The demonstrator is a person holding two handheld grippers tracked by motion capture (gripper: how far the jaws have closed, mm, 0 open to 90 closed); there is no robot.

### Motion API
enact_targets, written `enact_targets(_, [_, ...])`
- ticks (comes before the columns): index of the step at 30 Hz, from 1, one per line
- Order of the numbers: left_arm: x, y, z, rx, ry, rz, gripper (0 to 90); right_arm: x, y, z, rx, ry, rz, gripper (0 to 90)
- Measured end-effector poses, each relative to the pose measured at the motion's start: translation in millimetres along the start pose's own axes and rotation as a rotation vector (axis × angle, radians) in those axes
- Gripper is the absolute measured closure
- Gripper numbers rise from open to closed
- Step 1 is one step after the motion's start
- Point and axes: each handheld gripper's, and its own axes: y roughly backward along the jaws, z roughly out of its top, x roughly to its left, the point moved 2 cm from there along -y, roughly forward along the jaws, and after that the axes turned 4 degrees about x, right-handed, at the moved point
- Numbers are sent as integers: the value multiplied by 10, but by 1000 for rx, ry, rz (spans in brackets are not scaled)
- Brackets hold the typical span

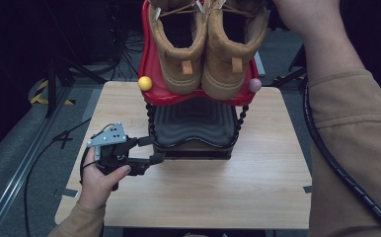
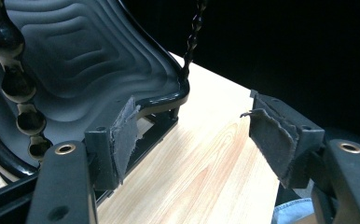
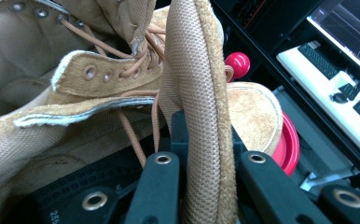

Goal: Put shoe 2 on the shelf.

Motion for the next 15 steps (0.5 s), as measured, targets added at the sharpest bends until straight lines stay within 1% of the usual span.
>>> enact_targets(2, [3,0,-1,4,1,-1,329,6,-63,-32,11,5,2,821])
enact_targets(4, [7,-4,-1,7,-2,-3,329,12,-74,-40,8,-1,7,821])
enact_targets(5, [8,-4,-1,12,-1,-4,329,15,-84,-48,6,0,6,821])
enact_targets(6, [8,-16,-1,11,0,-5,329,18,-96,-56,-6,5,-8,821])
enact_targets(8, [8,-19,-1,15,0,-6,329,36,-106,-60,-8,2,-8,819])
enact_targets(13, [1,-38,8,6,1,-13,329,75,-121,-75,-4,9,-7,810])
enact_targets(15, [-10,-36,12,14,-1,-13,329,83,-109,-97,-7,-2,-6,797])
